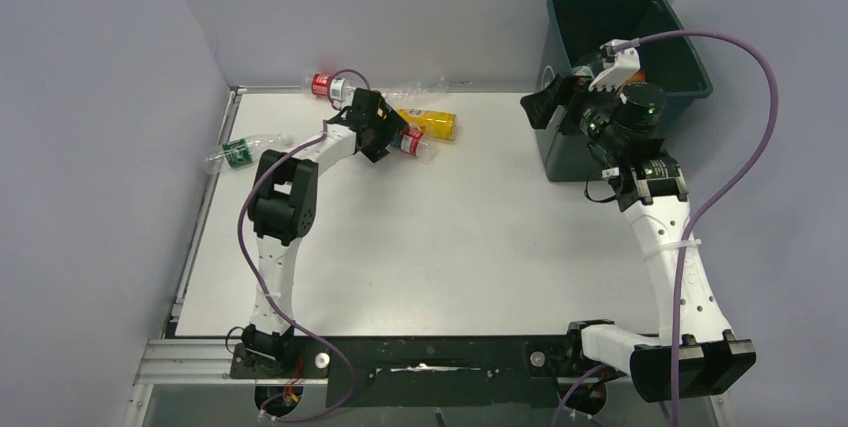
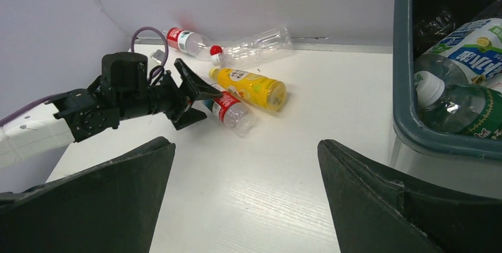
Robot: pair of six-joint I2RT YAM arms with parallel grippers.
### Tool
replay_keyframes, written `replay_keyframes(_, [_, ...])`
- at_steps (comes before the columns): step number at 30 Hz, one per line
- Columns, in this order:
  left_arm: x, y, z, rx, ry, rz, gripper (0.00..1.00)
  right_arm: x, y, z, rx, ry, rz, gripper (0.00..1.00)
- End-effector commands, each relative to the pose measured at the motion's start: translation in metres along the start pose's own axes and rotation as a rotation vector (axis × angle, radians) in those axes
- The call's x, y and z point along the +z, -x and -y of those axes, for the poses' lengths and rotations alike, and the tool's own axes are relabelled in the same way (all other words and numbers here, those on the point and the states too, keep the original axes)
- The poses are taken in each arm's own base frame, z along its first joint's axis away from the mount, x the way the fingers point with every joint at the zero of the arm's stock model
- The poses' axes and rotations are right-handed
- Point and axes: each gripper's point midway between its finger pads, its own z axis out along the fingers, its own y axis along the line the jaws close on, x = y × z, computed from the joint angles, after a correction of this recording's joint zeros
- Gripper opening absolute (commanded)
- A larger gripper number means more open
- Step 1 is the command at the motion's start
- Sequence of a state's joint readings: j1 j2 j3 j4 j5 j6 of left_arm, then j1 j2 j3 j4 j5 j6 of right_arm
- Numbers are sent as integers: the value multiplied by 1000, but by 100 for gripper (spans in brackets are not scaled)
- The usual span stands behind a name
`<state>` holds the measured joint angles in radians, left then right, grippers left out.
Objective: Put the plastic bottles in the bin
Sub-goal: Pick up the plastic bottle at the center of the board.
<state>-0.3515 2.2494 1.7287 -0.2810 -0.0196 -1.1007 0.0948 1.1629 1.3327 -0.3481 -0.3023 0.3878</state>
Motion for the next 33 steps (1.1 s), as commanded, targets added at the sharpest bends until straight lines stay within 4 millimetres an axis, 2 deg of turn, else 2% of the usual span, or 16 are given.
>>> replay_keyframes(1, [4, 11, 10, -42, -39, 40, 84, -5, 14, -10, -39, 23, 60, 96])
replay_keyframes(5, [9, 8, 6, -41, -36, 33, 83, -3, 7, -12, -36, 30, 44, 96])
replay_keyframes(7, [10, 7, 4, -38, -36, 34, 80, -2, 4, -13, -35, 34, 36, 96])
replay_keyframes(13, [3, 1, -2, -3, -56, 21, 56, 0, -4, -14, -36, 39, 18, 96])
replay_keyframes(18, [-8, -4, -9, 39, -62, 14, 43, 3, -15, -14, -37, 42, -7, 96])
replay_keyframes(26, [-53, -14, -16, 110, -104, -6, 40, 8, -34, -16, -35, 56, -53, 96])
replay_keyframes(33, [-105, -22, -4, 261, -202, -46, 39, 17, -52, -29, -20, 113, -103, 96])
